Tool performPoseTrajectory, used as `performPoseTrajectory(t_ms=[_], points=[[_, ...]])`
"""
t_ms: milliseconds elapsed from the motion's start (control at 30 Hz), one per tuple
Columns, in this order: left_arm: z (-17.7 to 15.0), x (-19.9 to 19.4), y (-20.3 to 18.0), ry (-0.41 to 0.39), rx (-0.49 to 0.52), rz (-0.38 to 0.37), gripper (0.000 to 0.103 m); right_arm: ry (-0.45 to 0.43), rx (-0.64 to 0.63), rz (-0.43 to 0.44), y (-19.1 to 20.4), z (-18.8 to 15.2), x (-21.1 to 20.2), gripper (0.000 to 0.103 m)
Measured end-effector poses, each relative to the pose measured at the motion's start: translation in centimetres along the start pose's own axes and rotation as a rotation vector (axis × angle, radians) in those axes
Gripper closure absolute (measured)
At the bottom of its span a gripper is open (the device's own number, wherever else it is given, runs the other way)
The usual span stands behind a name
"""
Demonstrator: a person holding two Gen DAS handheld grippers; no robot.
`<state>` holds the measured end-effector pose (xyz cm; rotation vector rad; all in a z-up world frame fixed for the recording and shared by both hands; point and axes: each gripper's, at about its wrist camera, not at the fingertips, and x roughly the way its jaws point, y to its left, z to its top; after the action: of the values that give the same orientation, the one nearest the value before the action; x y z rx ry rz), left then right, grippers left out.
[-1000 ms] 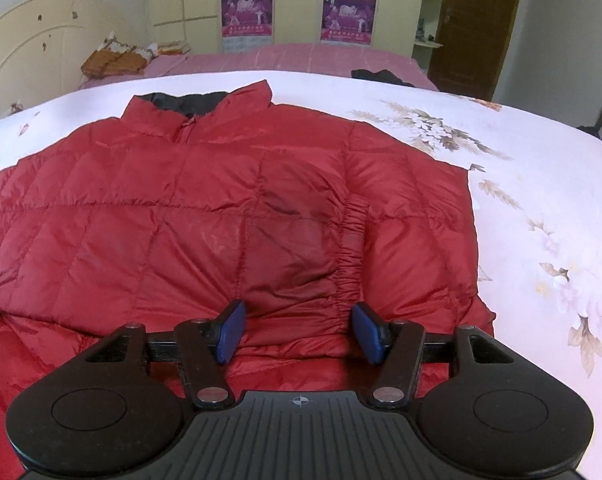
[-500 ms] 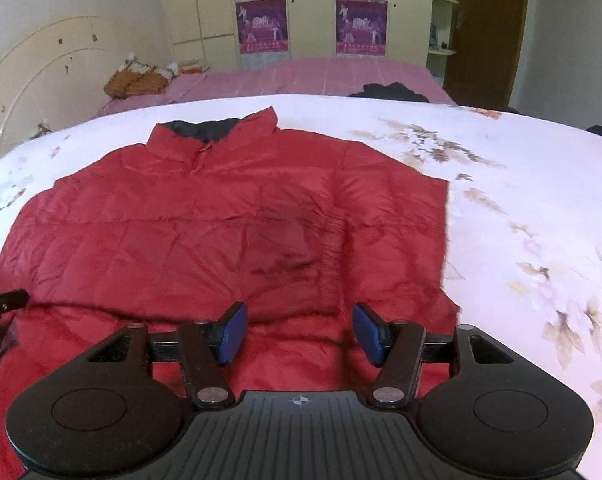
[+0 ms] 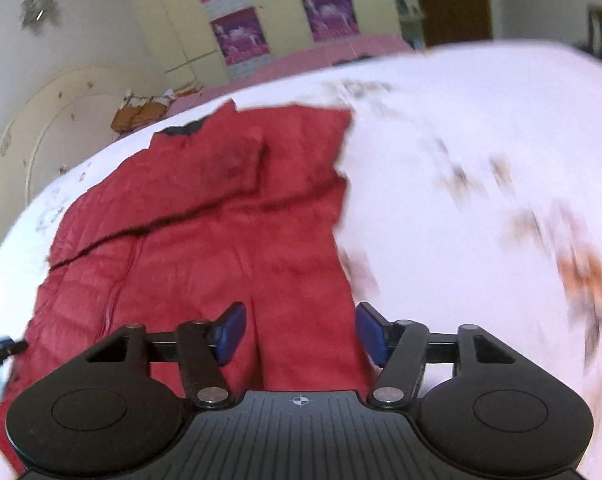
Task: Fold large clothes
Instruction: 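Grasp the jacket hem with the left tool while the right tool grasps it too, lifting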
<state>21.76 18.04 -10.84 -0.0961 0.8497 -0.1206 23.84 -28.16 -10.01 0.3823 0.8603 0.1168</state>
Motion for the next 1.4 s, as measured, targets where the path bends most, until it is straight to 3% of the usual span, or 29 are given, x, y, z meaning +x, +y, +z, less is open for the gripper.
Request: performPoseTrajectory(t_ms=[167, 267, 367, 433, 500, 633, 700, 800, 900, 967, 1133, 1167, 1200, 1400], points=[[-3.7, -3.5, 2.3, 0.011, -0.094, -0.123, 0.037, 0.054, 0.127, 0.061, -3.6, -3.9, -2.2, 0.042], [-5.2, -4.7, 3.4, 0.013, -0.144, -0.175, 0.047, 0.064, 0.178, 0.149, -4.6, -5.4, -3.6, 0.042], [-6.1, -5.3, 4.0, 0.027, -0.221, -0.295, 0.056, 0.086, 0.226, 0.238, -5.1, -6.4, -4.5, 0.043], [-6.7, -5.0, 4.2, 0.042, -0.272, -0.376, 0.058, 0.099, 0.225, 0.275, -5.0, -7.0, -4.7, 0.049], [-7.2, -4.6, 4.3, 0.041, -0.329, -0.423, 0.058, 0.118, 0.262, 0.337, -5.4, -7.2, -4.5, 0.064], [-7.2, -3.8, 3.9, 0.016, -0.398, -0.421, 0.059, 0.114, 0.337, 0.397, -6.5, -7.4, -3.6, 0.069], [-7.0, -3.4, 3.6, 0.009, -0.396, -0.393, 0.080, 0.111, 0.401, 0.436, -7.6, -7.5, -3.1, 0.069], [-6.8, -3.4, 3.0, -0.003, -0.386, -0.359, 0.094, 0.106, 0.422, 0.475, -8.1, -7.2, -3.3, 0.069], [-6.8, -4.2, 2.3, -0.036, -0.358, -0.329, 0.095, 0.055, 0.400, 0.528, -8.0, -6.2, -4.3, 0.069], [-6.9, -3.9, 2.1, -0.025, -0.345, -0.314, 0.095, 0.066, 0.370, 0.468, -8.3, -5.7, -3.8, 0.069], [-7.0, -3.6, 2.4, -0.014, -0.364, -0.312, 0.092, 0.130, 0.335, 0.439, -8.5, -5.3, -2.4, 0.070], [-7.0, -3.6, 2.3, -0.015, -0.359, -0.304, 0.092, 0.150, 0.315, 0.446, -8.3, -5.5, -2.4, 0.087], [-7.0, -3.7, 2.2, -0.019, -0.352, -0.296, 0.095, 0.165, 0.292, 0.446, -8.1, -5.7, -2.5, 0.094], [-5.9, -5.8, 2.1, -0.130, -0.394, -0.312, 0.098, 0.024, 0.277, 0.479, -8.0, -4.1, -4.7, 0.099]])
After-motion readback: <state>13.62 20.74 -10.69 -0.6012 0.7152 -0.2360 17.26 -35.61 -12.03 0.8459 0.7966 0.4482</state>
